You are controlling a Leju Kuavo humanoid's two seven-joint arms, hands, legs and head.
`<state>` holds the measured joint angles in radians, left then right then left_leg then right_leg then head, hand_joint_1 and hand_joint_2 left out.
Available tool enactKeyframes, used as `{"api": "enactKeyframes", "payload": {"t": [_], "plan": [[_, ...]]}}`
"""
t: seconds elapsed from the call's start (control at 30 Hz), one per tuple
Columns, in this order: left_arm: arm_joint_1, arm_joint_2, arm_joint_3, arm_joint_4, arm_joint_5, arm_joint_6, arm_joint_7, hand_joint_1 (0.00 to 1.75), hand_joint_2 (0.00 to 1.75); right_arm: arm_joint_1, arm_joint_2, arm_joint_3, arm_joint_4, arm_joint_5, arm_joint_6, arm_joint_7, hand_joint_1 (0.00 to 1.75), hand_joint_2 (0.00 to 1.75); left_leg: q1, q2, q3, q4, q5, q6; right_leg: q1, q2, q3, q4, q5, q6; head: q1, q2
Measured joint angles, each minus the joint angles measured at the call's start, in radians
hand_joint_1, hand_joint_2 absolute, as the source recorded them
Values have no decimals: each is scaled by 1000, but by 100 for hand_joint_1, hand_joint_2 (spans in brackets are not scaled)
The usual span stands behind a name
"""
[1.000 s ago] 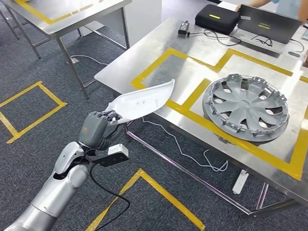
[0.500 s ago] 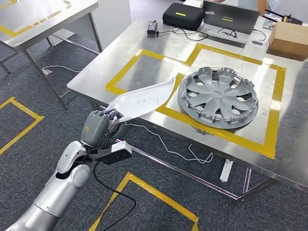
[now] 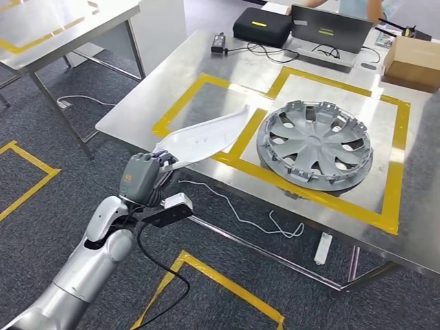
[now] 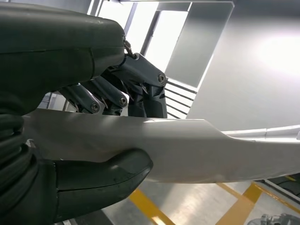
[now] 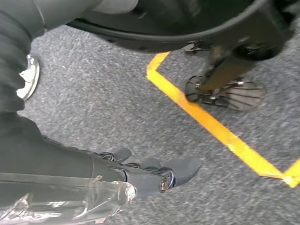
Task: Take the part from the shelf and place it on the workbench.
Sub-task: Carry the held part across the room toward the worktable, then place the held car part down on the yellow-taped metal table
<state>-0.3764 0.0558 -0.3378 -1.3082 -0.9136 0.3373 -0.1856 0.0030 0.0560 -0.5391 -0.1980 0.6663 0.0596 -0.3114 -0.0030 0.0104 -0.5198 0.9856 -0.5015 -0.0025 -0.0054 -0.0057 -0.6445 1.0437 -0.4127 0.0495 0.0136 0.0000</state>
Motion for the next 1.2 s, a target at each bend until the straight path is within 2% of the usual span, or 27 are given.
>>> {"api": "enactKeyframes", "payload": {"t": [0.1,0.13,0.17,0.2,0.23,0.27,0.3,0.33,0.37,0.43,0.47,0.5,0.53,0.6,0.67,0.7,0.77,0.8,0.83,0.87,0.93,0.97,1.0,1.03,1.1,1.13,1.2], "plan": [[-12,-2,1,15,-5,8,13,175,175,0,0,0,0,4,2,0,0,175,0,3,13,-6,-18,-16,4,5,18,-13,-25,-25,-6,0],[-15,-3,1,20,-7,11,15,175,175,2,0,0,0,6,3,0,0,175,1,3,14,2,-23,-23,3,8,27,-14,-32,-33,-8,0],[-19,-3,2,25,-8,15,17,175,175,3,0,0,0,7,3,0,0,175,1,2,2,28,-30,-29,0,11,38,-16,-41,-40,-10,0],[-23,-3,4,30,-9,19,18,175,175,3,0,0,0,8,3,0,0,175,2,0,-29,80,-42,-34,-2,13,52,-17,-50,-46,-12,0],[-25,-3,6,36,-9,23,18,175,175,3,0,0,0,9,3,0,0,175,2,-1,-79,154,-54,-38,-3,14,65,-18,-63,-50,-14,0],[-26,-3,8,43,-9,25,19,175,175,3,0,0,0,10,3,0,0,175,3,-2,-140,232,-64,-42,-4,17,80,-18,-76,-52,-15,0],[-25,-3,10,50,-9,27,19,175,175,4,0,0,0,10,3,0,0,175,4,-2,-198,293,-62,-44,-5,21,97,-18,-91,-53,-15,0],[-23,-3,11,57,-9,27,19,175,175,5,0,0,0,11,3,0,0,175,4,-2,-241,319,-37,-44,-6,26,116,-19,-108,-51,-16,0],[-22,-3,12,62,-10,28,19,175,175,7,0,0,0,12,3,0,0,175,4,-2,-262,303,11,-43,-8,31,139,-19,-124,-49,-16,0],[-23,-2,15,70,-12,33,19,175,175,12,1,0,1,13,3,0,0,175,1,-4,-252,179,144,-34,-11,40,184,-22,-157,-41,-17,0],[-23,-1,18,75,-13,38,19,175,175,13,2,0,2,14,2,0,0,175,-2,-7,-238,120,189,-27,-12,44,199,-23,-172,-34,-16,0],[-23,-1,19,79,-15,42,18,175,175,13,3,0,4,14,2,0,0,175,-6,-10,-225,78,209,-19,-14,47,208,-28,-183,-26,-15,0],[-23,-2,20,82,-17,47,17,175,175,13,4,-1,5,15,1,0,0,175,-9,-13,-219,61,204,-10,-15,49,211,-35,-191,-18,-15,0],[-24,-3,21,84,-20,57,10,175,175,11,5,-1,6,17,1,0,0,175,-10,-13,-208,48,169,7,-15,47,227,-57,-199,-4,-14,0],[-23,-4,24,84,-24,69,2,175,175,10,5,-1,6,20,1,-1,0,175,-5,-12,-185,27,148,17,-10,35,231,-45,-219,-2,-11,0],[-21,-3,25,85,-26,76,-1,175,175,9,5,-1,7,21,1,-1,0,175,-2,-12,-170,15,139,20,-6,29,214,-5,-239,-6,-9,0],[-13,-3,25,90,-32,85,-5,175,175,9,5,-1,8,23,1,-2,0,175,-3,-12,-144,5,123,21,5,21,127,134,-283,-22,-6,0],[-7,-3,25,94,-34,86,-6,175,175,9,5,-1,8,23,1,-3,0,175,-4,-12,-132,3,113,21,11,21,78,196,-291,-26,-5,0],[-1,-2,25,99,-37,87,-7,175,175,8,5,-2,8,22,2,-5,0,175,-5,-12,-119,3,103,21,16,21,40,229,-278,-27,-6,0],[5,-2,25,102,-39,89,-7,175,175,7,5,-3,8,22,2,-7,0,175,-5,-12,-106,3,93,20,20,21,20,222,-239,-25,-5,0],[9,-2,25,107,-45,93,-7,175,175,5,5,-4,9,23,3,-8,0,175,-5,-14,-77,3,73,17,18,19,24,119,-120,-12,-6,0],[9,-1,26,108,-47,97,-5,175,175,6,7,-4,11,24,2,-7,0,175,-7,-15,-67,3,66,14,16,17,36,68,-75,-4,-5,0],[7,-1,26,109,-50,100,-2,175,175,6,10,-5,13,25,2,-6,0,175,-8,-17,-62,5,62,11,14,16,49,30,-51,-1,-5,0],[6,0,27,110,-51,103,1,175,175,6,13,-5,15,26,1,-5,0,175,-11,-19,-61,7,59,11,13,17,60,9,-51,2,-5,0],[4,1,28,112,-54,105,5,175,175,4,16,-6,16,27,1,-4,0,175,-16,-20,-68,11,59,20,10,22,69,-11,-62,0,-7,0],[3,2,29,112,-56,107,7,175,175,4,16,-7,16,28,0,-3,0,175,-17,-19,-69,11,60,26,9,26,70,-16,-66,0,-7,0],[0,2,33,114,-66,109,17,175,175,3,16,-8,16,28,0,-3,0,175,-17,-19,-69,11,67,31,8,31,68,-17,-65,-1,-8,0]]}}
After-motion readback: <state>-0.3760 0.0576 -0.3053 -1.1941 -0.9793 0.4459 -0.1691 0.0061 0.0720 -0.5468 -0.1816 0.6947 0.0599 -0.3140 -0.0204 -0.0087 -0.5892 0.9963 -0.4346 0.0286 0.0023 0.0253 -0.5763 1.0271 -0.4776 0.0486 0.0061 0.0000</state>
